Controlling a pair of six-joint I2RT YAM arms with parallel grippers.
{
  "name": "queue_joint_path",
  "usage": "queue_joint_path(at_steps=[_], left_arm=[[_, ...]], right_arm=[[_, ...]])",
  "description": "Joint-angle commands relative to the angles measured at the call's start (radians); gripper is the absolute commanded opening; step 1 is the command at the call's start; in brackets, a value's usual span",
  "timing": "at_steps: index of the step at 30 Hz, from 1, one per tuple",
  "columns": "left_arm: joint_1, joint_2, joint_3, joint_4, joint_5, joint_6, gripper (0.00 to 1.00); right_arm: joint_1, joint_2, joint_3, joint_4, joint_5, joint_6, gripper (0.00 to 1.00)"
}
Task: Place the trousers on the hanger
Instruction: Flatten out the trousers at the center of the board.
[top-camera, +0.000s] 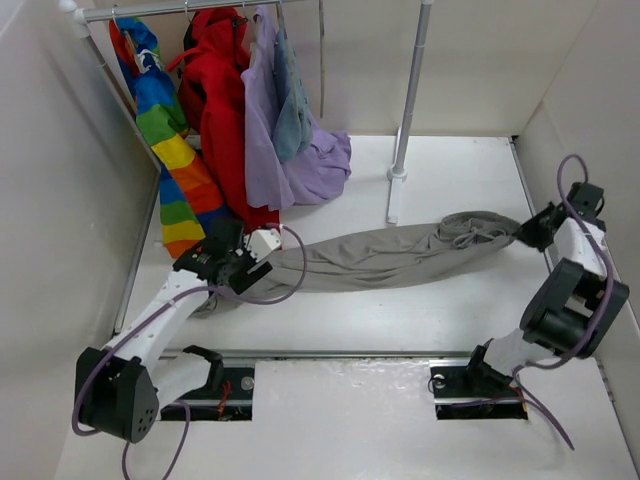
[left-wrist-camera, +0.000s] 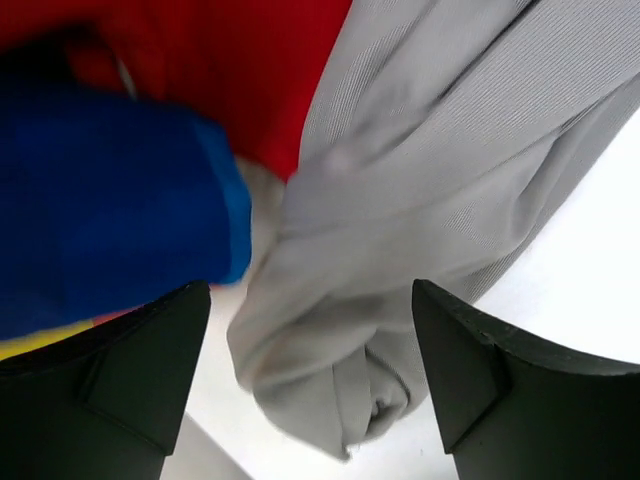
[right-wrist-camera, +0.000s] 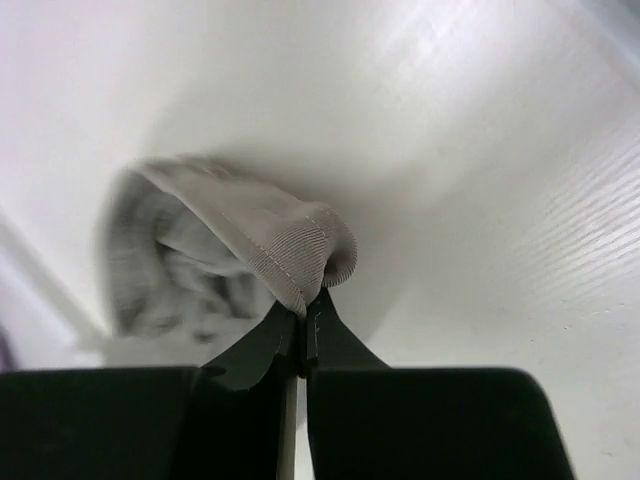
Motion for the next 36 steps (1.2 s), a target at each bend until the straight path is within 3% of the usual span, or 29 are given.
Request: queue_joint_path(at_steps=[1, 10, 14, 22, 27, 34, 36], left_arm=[[-0.052, 0.043, 0.06, 0.011, 0.061, -0.025, 0.79], [-0.282, 0.209, 0.058, 0.108, 0.09, -0.056, 0.82], [-0.305, 0.293, 0.116, 0.149, 0.123, -0.116, 0.82], [-0.314, 0.393, 0.311, 0.212, 0.2, -0.22, 0.82], [-0.328, 0.512, 0.455, 0.142, 0.347, -0.205, 0.78], [-0.419, 0.615, 0.442, 0.123, 0.357, -0.109, 0.77], [-0.431, 0.625, 0.429, 0.141, 0.346, -0.109, 0.67]], right_arm=[[0.0, -0.174, 0.192, -0.044, 0.015, -0.013, 0.0], [0.075, -0.366, 0.421, -0.114, 0.008, -0.022, 0.0], [0.075, -0.387, 0.473, -0.137, -0.003, -0.033, 0.0], [0.075, -0.396, 0.45, -0.147, -0.063, -0.074, 0.0], [0.075, -0.405, 0.418, -0.147, -0.054, -0.084, 0.0], [0.075, -0.405, 0.397, -0.156, -0.034, -0.104, 0.0], [0.075, -0.405, 0.396, -0.156, -0.043, -0.104, 0.0]])
